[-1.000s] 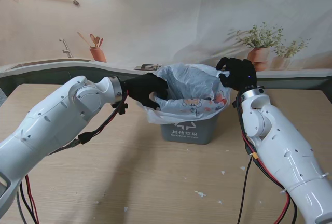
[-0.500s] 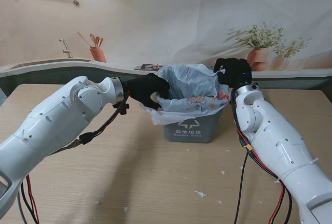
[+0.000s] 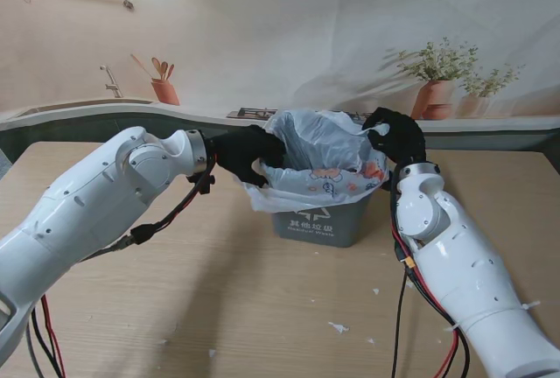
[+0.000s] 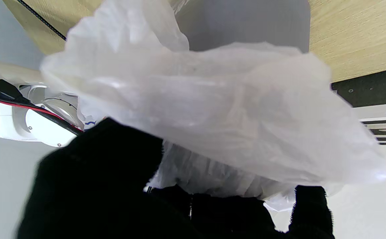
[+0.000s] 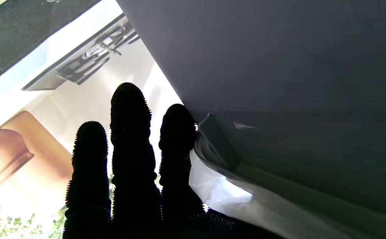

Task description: Fit the garbage bag over the bin

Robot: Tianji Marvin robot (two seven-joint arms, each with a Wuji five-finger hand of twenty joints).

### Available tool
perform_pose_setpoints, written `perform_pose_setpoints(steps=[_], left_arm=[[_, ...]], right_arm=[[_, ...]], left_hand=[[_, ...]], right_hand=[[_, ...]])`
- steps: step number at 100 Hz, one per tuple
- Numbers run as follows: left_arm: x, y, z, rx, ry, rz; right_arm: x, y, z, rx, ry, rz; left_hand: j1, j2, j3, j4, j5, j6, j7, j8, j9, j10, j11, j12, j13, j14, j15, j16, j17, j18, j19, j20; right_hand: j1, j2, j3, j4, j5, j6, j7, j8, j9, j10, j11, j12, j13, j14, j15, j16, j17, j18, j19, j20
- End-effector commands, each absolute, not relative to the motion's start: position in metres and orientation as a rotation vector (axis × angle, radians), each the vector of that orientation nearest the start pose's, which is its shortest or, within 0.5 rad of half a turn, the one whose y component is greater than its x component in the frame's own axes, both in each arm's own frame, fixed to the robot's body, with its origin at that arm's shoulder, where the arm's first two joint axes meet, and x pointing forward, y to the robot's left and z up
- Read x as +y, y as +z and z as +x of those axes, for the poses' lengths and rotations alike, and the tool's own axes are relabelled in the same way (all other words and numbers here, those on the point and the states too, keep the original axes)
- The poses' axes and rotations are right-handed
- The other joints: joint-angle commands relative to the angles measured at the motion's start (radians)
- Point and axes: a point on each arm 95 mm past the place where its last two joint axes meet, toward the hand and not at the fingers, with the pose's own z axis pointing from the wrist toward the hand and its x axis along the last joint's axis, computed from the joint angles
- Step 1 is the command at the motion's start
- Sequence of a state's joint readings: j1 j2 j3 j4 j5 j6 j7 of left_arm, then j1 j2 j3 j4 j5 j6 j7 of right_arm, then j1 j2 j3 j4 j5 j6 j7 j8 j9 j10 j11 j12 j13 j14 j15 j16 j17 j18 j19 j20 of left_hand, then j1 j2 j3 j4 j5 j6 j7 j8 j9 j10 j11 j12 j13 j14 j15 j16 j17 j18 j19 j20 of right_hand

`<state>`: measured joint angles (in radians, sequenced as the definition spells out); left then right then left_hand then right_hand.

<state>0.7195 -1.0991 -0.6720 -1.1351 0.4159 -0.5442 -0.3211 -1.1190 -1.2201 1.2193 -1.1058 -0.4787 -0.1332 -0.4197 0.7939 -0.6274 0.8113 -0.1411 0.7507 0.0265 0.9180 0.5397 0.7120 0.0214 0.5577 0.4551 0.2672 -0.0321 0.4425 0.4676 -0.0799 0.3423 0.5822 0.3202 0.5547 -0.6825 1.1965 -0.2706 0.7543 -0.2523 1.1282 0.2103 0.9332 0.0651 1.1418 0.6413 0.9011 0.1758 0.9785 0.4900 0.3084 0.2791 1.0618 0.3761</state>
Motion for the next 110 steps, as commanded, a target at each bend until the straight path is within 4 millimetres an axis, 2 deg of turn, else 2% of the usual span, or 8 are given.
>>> perform_pose_setpoints(steps=[1, 15, 40, 50, 64, 80, 92, 110], left_arm=[[-0.077, -0.223, 0.536, 2.202, -1.801, -0.905], [-0.075, -0.223, 0.535, 2.209, -1.792, -0.893], [-0.074, -0.223, 0.535, 2.22, -1.785, -0.885], [-0.074, -0.223, 0.535, 2.224, -1.782, -0.879], [-0.074, -0.223, 0.536, 2.226, -1.783, -0.878], [-0.075, -0.225, 0.536, 2.232, -1.781, -0.884], [-0.075, -0.227, 0.536, 2.23, -1.781, -0.888], [-0.075, -0.228, 0.536, 2.231, -1.779, -0.891]], right_arm=[[-0.071, -0.278, 0.529, 0.673, 1.812, 1.418], [-0.076, -0.275, 0.533, 0.58, 1.831, 1.396], [-0.072, -0.278, 0.541, 0.363, 2.0, 1.39], [-0.07, -0.277, 0.542, 0.338, 2.018, 1.368], [-0.072, -0.276, 0.544, 0.395, 1.965, 1.329], [-0.078, -0.286, 0.547, 0.515, 1.793, 1.333], [-0.078, -0.299, 0.547, 0.57, 1.702, 1.391], [-0.071, -0.315, 0.545, 0.529, 1.668, 1.514]], left_hand=[[0.028, 0.007, 0.034, 0.045, 0.028, -0.042, 0.05, 0.019, -0.017, -0.042, 0.004, 0.014, 0.096, 0.092, 0.037, 0.013, -0.005, -0.016, -0.009, 0.002], [0.023, 0.002, 0.036, 0.046, 0.03, -0.049, 0.051, 0.02, -0.014, -0.045, 0.006, 0.013, 0.097, 0.092, 0.037, 0.011, -0.003, -0.018, -0.014, -0.001], [0.02, -0.001, 0.036, 0.045, 0.034, -0.05, 0.05, 0.017, -0.009, -0.048, 0.006, 0.012, 0.098, 0.09, 0.036, 0.01, -0.003, -0.015, -0.02, -0.005], [0.019, 0.0, 0.035, 0.044, 0.035, -0.05, 0.049, 0.016, -0.008, -0.048, 0.006, 0.011, 0.099, 0.09, 0.036, 0.009, -0.002, -0.014, -0.021, -0.006], [0.019, -0.002, 0.035, 0.044, 0.037, -0.048, 0.048, 0.015, -0.006, -0.047, 0.007, 0.012, 0.099, 0.09, 0.037, 0.009, -0.002, -0.014, -0.021, -0.007], [0.018, -0.004, 0.035, 0.044, 0.039, -0.048, 0.049, 0.015, -0.003, -0.048, 0.007, 0.013, 0.101, 0.089, 0.037, 0.009, -0.003, -0.013, -0.022, -0.007], [0.016, -0.005, 0.036, 0.044, 0.041, -0.046, 0.048, 0.013, -0.002, -0.046, 0.007, 0.014, 0.101, 0.09, 0.037, 0.009, -0.003, -0.011, -0.023, -0.008], [0.014, -0.008, 0.036, 0.043, 0.045, -0.042, 0.047, 0.011, 0.001, -0.044, 0.007, 0.016, 0.103, 0.092, 0.038, 0.009, -0.003, -0.009, -0.023, -0.007]], right_hand=[[0.085, -0.02, 0.074, -0.044, 0.04, 0.03, 0.066, 0.034, 0.02, -0.038, 0.033, 0.014, 0.032, -0.025, 0.028, 0.003, 0.0, 0.0, 0.039, -0.016], [0.084, 0.007, 0.049, -0.043, 0.006, 0.014, 0.075, 0.048, 0.003, -0.055, 0.031, 0.008, 0.014, -0.045, 0.026, 0.003, -0.018, -0.028, 0.048, -0.019], [0.111, 0.056, -0.022, -0.026, -0.036, -0.123, 0.094, 0.066, -0.03, -0.166, -0.016, -0.066, -0.08, -0.126, -0.035, -0.003, -0.094, -0.132, 0.047, -0.022], [0.111, 0.073, -0.042, -0.023, -0.041, -0.141, 0.086, 0.076, -0.035, -0.184, -0.044, -0.087, -0.102, -0.144, -0.059, -0.006, -0.108, -0.143, 0.043, -0.024], [0.135, 0.101, -0.076, -0.014, -0.06, -0.119, 0.086, 0.087, -0.052, -0.169, -0.04, -0.107, -0.126, -0.131, -0.054, 0.007, -0.125, -0.134, 0.046, -0.021], [0.158, 0.116, -0.092, -0.007, -0.08, -0.066, 0.091, 0.081, -0.064, -0.138, -0.028, -0.127, -0.133, -0.108, -0.045, 0.015, -0.125, -0.116, 0.055, -0.017], [0.163, 0.116, -0.095, -0.006, -0.087, -0.039, 0.087, 0.065, -0.07, -0.12, -0.034, -0.147, -0.129, -0.093, -0.048, 0.014, -0.116, -0.1, 0.055, -0.018], [0.181, 0.116, -0.091, -0.003, -0.094, -0.003, 0.088, 0.049, -0.069, -0.079, -0.032, -0.163, -0.106, -0.067, -0.054, 0.009, -0.107, -0.08, 0.047, -0.022]])
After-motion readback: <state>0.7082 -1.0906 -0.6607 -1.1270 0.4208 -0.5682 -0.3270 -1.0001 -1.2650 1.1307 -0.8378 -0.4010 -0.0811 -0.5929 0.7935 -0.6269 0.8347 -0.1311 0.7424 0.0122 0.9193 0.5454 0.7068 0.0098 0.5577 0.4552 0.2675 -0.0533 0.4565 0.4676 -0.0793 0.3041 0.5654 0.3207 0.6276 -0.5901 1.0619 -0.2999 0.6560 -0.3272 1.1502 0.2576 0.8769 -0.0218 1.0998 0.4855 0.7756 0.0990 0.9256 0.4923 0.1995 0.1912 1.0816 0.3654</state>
